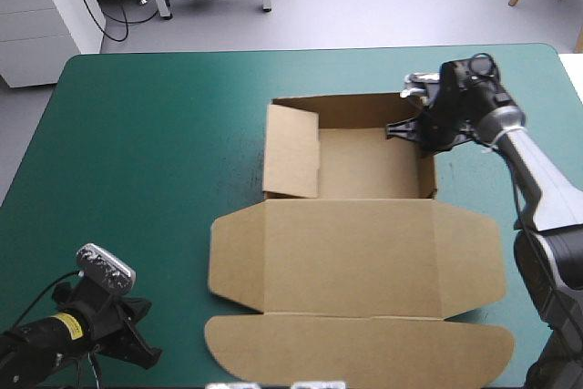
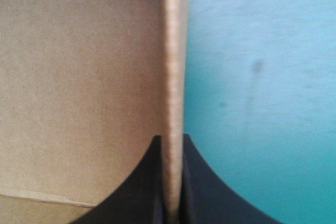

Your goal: Fold the box

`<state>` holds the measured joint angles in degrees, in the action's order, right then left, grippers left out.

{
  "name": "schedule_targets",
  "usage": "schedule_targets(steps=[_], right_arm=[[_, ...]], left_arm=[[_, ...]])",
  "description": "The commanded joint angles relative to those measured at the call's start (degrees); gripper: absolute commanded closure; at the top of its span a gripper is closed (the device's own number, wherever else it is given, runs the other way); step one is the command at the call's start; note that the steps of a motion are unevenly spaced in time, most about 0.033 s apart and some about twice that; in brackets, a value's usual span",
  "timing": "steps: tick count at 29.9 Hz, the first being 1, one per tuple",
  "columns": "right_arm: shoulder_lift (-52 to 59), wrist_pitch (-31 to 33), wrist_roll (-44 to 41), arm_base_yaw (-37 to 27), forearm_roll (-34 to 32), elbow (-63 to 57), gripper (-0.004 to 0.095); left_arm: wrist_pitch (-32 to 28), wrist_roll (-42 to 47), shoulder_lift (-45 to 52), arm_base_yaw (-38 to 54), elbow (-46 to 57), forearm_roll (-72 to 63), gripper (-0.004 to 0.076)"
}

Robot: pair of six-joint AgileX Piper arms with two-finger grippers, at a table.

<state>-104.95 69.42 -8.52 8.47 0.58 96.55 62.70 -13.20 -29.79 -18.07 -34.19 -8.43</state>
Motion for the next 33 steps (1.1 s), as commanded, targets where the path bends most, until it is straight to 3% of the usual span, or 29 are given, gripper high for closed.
schedule_targets(steps=[1, 10, 15, 18, 24, 26, 33], right_arm=[[5.65, -0.44, 2.85, -8.79, -1.51, 1.93, 0.0927], [5.85, -0.97, 5.88, -33.46, -5.38, 1.93, 0.0927], [5.6, -2.28, 4.94, -42.41, -5.03, 1.93, 0.0925], [5.6, -1.01, 5.0, -44.11, -4.78, 1.66, 0.0862], [5.7, -0.47, 9.14, -44.15, -1.16, 1.15, 0.0499], [5.7, -0.47, 10.61, -44.15, -0.93, 1.15, 0.0423], [6.61, -0.47, 13.63, -44.15, -1.79, 1.15, 0.0399]], left_arm=[[-2.79, 2.77, 3.16, 0.03, 1.62, 0.73, 0.0734], [-2.01, 4.37, 7.3, 0.03, 4.34, 3.51, 0.0734], [-2.12, 4.37, 7.3, 0.03, 4.34, 3.51, 0.0734], [-2.12, 4.37, 7.3, 0.03, 4.34, 3.51, 0.0734], [-2.01, 4.37, 7.3, 0.03, 4.34, 3.51, 0.0734], [-2.01, 4.37, 7.3, 0.03, 4.34, 3.51, 0.0734], [-1.68, 4.37, 7.3, 0.03, 4.34, 3.51, 0.0734]])
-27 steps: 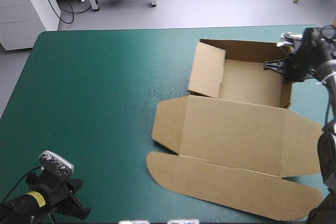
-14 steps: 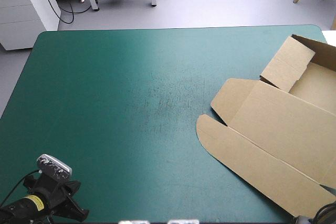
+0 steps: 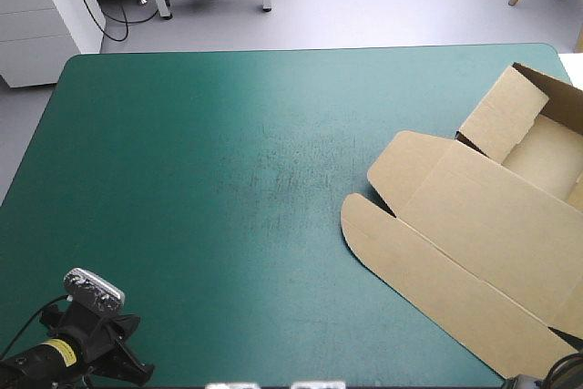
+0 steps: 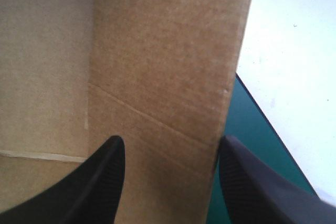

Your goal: Fold the box

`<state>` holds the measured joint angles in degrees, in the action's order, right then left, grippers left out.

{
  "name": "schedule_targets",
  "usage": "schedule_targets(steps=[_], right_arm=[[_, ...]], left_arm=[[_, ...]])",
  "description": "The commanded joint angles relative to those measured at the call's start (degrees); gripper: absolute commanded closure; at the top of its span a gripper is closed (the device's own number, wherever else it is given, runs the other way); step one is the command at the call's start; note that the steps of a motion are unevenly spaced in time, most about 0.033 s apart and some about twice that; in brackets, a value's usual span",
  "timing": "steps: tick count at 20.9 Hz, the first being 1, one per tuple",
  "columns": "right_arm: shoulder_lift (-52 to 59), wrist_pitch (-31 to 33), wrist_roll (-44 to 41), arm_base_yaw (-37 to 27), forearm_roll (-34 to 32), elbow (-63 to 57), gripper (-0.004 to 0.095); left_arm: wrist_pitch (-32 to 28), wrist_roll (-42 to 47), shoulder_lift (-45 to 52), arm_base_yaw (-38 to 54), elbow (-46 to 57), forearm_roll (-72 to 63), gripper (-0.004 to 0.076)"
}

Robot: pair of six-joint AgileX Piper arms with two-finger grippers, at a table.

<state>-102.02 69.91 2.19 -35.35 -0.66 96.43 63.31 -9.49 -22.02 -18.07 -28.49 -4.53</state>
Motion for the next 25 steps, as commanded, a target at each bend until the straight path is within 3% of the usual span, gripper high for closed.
schedule_targets(steps=[1, 3, 5, 8, 9, 11, 12, 17, 25], right_arm=[[4.15, -0.96, 4.13, -0.33, -0.82, 1.27, 0.04], [5.75, -0.96, 5.5, -0.33, -0.19, 1.27, 0.0399], [8.92, -0.96, 5.24, -0.33, 4.49, 1.27, 0.0399], [14.99, -0.93, 6.27, 0.74, 18.76, 1.27, 0.042], [16.75, -0.93, 6.72, 1.77, 19.37, 1.27, 0.0461], [24.17, -0.93, 8.91, 8.46, 16.05, 1.27, 0.0815], [27.19, -0.93, 8.75, 11.92, 14.0, 1.27, 0.0924], [39.7, -0.93, 6.14, 25.89, 11.39, -0.86, 0.0908], [60.94, -0.93, 8.46, 27.05, 11.78, -29.8, 0.0908]], left_arm=[[-2.29, 0.66, -0.47, 0.03, -1.36, -0.39, 0.0734], [-2.29, 0.56, -0.47, 0.03, -1.36, -0.39, 0.0734], [-2.29, 0.56, -0.47, 0.03, -1.36, -0.39, 0.0734], [-2.29, 0.56, -0.47, 0.03, -1.36, -0.39, 0.0734], [-2.29, 0.56, -0.47, 0.03, -1.36, -0.39, 0.0734], [-2.29, 0.56, -0.47, 0.03, -1.36, -0.39, 0.0734], [-2.29, 0.81, -0.47, 0.03, -1.36, -0.39, 0.0734], [-2.29, 0.4, -0.47, 0.03, -1.36, -0.39, 0.0734], [-2.29, 0.5, -0.47, 0.03, -1.36, -0.27, 0.0734]])
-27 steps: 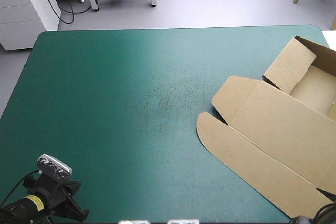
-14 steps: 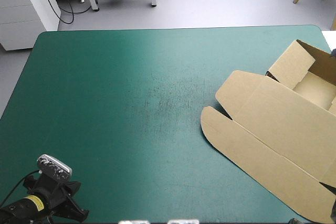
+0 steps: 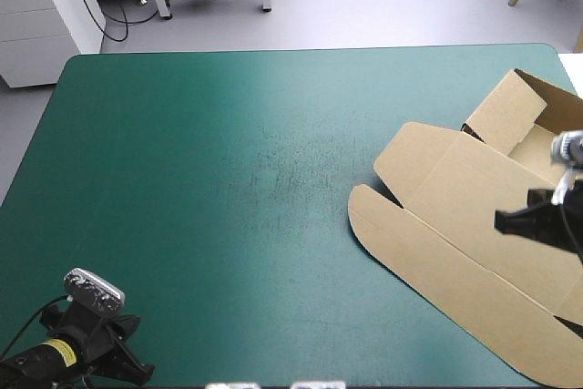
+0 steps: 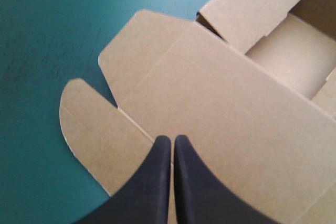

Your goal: Fold the box

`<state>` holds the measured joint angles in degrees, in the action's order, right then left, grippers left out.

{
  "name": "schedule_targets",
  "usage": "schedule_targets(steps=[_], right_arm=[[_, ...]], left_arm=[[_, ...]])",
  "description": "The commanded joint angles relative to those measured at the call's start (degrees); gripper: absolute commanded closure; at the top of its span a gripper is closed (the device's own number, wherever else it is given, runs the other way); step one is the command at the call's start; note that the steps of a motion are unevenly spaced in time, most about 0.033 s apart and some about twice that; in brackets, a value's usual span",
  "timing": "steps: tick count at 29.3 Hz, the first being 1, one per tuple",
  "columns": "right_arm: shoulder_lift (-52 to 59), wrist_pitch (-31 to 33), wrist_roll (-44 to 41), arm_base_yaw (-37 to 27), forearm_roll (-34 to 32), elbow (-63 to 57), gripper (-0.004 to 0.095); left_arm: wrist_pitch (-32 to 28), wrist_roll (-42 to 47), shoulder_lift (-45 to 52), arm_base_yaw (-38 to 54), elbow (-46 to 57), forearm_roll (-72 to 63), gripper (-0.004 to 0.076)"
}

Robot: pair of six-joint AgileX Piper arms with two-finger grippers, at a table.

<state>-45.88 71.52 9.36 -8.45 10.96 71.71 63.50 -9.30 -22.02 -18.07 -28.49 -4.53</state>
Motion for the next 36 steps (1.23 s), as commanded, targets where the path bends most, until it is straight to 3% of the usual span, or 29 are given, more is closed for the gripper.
schedule_targets(steps=[1, 7, 17, 21, 36], right_arm=[[6.34, -2.54, 1.3, 0.14, 0.16, -7.11, 0.0908], [17.87, -2.54, 1.44, 0.14, 0.16, -19.49, 0.0908], [29.64, -2.54, 2.31, 0.14, 0.16, -25.24, 0.0908], [31.42, -2.92, 6.41, 0.14, 0.16, -28.0, 0.0908], [31.9, -4.85, 5.73, 0.14, 0.57, -36.24, 0.0908]], left_arm=[[-2.48, 0.3, -0.47, 0.03, -1.36, -0.15, 0.0734], [-2.48, 0.3, -0.47, 0.03, -1.36, -0.15, 0.0734], [-2.48, 0.3, -0.47, 0.03, -1.36, -0.15, 0.0734], [-2.48, 0.3, -0.47, 0.03, -1.36, -0.15, 0.0734], [-2.48, 0.3, -0.47, 0.03, -1.36, -0.15, 0.0734]])
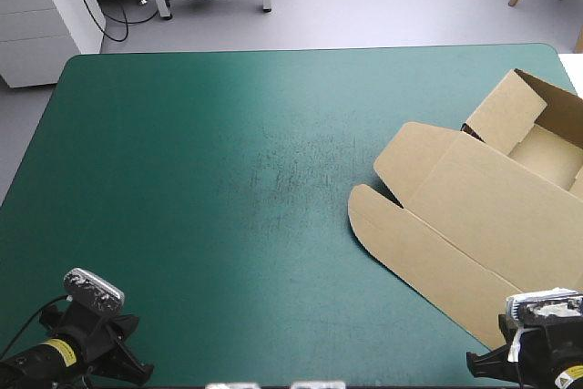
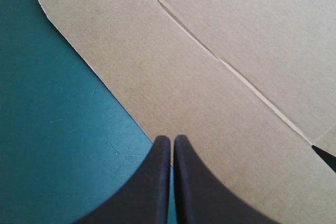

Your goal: Fold the box

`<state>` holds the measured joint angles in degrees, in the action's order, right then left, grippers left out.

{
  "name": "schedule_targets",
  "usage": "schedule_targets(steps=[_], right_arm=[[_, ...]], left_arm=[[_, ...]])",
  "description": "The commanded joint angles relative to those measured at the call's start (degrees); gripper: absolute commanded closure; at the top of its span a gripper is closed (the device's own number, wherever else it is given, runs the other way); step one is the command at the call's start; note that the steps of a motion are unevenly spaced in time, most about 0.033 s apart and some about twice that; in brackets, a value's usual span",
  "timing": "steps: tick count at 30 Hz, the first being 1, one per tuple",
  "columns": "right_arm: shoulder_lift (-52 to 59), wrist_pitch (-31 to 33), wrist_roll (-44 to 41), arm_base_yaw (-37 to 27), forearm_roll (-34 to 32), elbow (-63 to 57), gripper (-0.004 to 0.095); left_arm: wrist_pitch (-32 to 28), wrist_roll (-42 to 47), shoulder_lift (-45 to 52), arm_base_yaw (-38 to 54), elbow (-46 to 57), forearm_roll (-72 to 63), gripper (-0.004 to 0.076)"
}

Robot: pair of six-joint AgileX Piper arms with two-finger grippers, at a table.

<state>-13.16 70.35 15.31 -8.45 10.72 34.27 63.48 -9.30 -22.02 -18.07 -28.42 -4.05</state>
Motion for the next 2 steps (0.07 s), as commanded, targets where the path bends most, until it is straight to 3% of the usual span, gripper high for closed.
schedule_targets(steps=[1, 2], right_arm=[[-0.82, -3.69, -0.12, 0.14, 0.92, 1.2, 0.0908], [-0.82, -3.84, -0.12, 0.14, 0.81, 1.2, 0.0908]], left_arm=[[-2.46, 0.3, -0.47, 0.03, -1.43, -0.64, 0.0734], [-2.46, 0.3, -0.47, 0.03, -1.43, -0.64, 0.0734]])
